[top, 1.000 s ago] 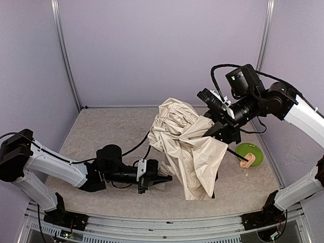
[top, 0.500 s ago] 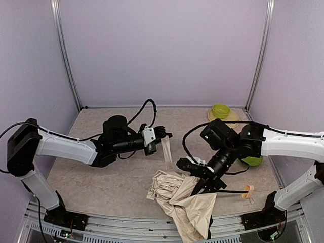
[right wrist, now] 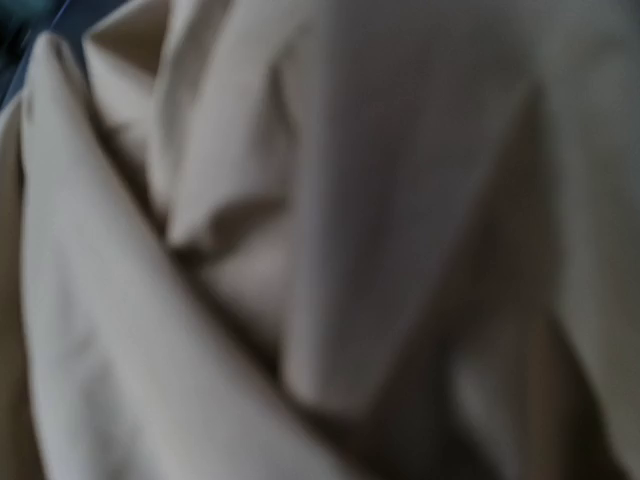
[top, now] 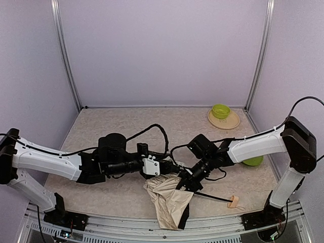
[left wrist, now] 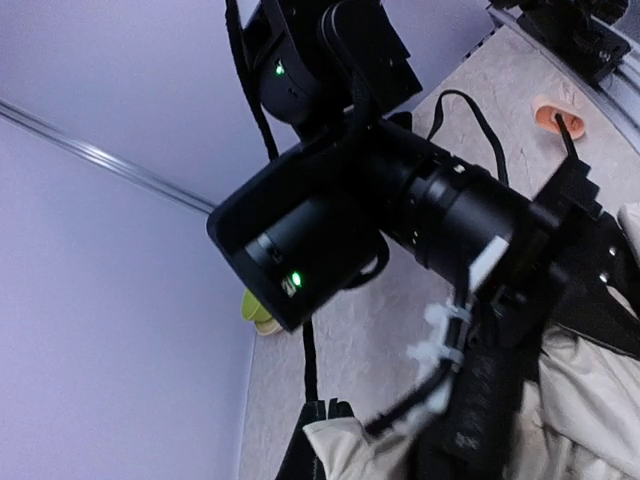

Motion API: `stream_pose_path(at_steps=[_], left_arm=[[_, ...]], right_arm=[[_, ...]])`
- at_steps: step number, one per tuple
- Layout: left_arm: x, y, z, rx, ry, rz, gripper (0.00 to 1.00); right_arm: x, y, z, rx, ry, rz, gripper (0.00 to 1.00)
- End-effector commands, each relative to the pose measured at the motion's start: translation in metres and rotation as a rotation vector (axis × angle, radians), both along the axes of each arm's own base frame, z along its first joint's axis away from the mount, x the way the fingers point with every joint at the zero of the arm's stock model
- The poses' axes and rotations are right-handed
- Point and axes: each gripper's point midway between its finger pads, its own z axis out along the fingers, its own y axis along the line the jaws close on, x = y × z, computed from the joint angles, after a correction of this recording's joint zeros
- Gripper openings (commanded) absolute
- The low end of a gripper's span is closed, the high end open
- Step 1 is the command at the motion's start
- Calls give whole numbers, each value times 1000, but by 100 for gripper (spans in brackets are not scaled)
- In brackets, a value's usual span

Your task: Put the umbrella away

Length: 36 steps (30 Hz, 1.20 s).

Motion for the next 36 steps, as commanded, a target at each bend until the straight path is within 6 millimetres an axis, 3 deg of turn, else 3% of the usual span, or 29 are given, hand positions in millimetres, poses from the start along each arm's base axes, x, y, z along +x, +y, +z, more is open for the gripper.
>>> stream_pose_path(at_steps=[1, 5, 7, 13, 17, 20, 23, 25, 28, 32, 34, 36], left_arm=[[-29, 24, 92, -274, -102, 21, 0], [-65, 30, 69, -258, 2, -47, 0], [-80, 30, 52, -233, 34, -72, 0], [-112, 26, 31, -173, 72, -129, 0], [-127, 24, -2, -92, 107, -151, 0], [-133, 16, -16, -86, 124, -155, 0], [-110, 11, -4, -166, 74, -64, 0], [-82, 12, 10, -204, 59, -7, 0], [-50, 18, 34, -259, 43, 21, 0], [-8, 26, 56, -303, 31, 77, 0], [2, 25, 58, -309, 42, 75, 0], [-1, 16, 54, -300, 63, 40, 0]], right_arm=[[53, -19, -29, -122, 150, -326, 0], [67, -5, -17, -66, 161, -326, 0], [72, 1, -20, -81, 168, -322, 0], [104, 3, -31, -97, 187, -426, 0], [136, -3, -28, -88, 133, -582, 0], [148, -1, -31, -95, 101, -641, 0], [134, 14, -39, -119, 19, -553, 0], [109, 28, -43, -124, -15, -437, 0], [83, 38, -36, -90, -51, -326, 0], [65, 37, -22, -3, -53, -259, 0], [63, 40, -20, 5, -45, -248, 0], [63, 44, -24, -10, -42, -240, 0]])
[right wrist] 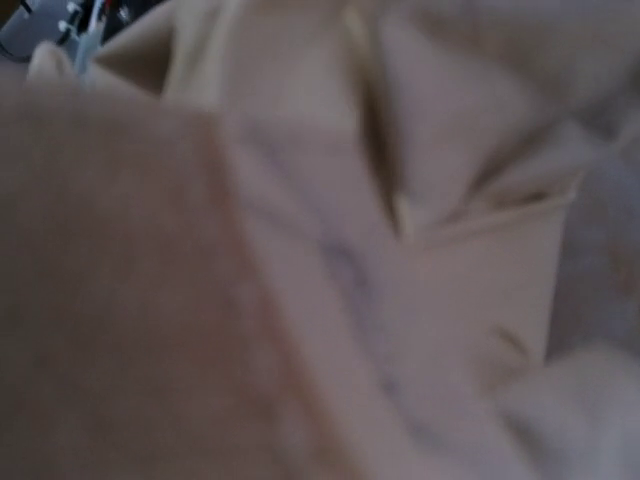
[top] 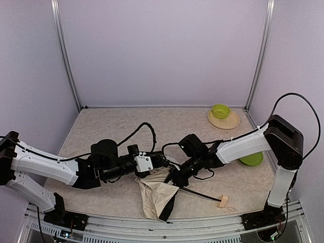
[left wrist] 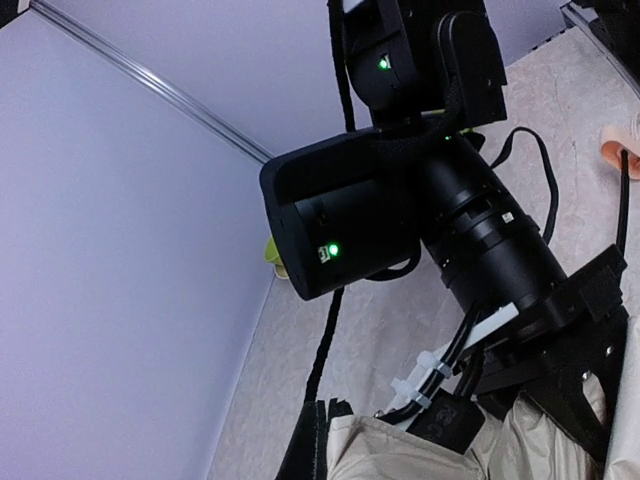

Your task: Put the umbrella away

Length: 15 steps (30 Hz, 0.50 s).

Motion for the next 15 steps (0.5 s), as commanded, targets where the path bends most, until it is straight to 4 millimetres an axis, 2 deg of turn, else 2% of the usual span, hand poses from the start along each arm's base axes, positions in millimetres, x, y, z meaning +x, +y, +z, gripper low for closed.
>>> stream_pose_path(at_steps=[1, 4, 8, 12, 15], left_arm=[[-22, -29, 66, -216, -35, -178, 0], [-47, -38, 57, -210, 7, -252, 0], [-92, -30, 27, -148, 112, -347, 0], [-126, -15, -18, -50, 221, -387, 0], [-124, -12, -69, 70, 260, -329, 0]], right_arm=[[9, 6, -5, -10, -27, -15, 0], [12, 5, -10, 8, 44, -23, 0], [35, -18, -33, -26, 139, -137, 0], [46, -28, -46, -40, 205, -184, 1], [56, -24, -57, -65, 210, -212, 5]])
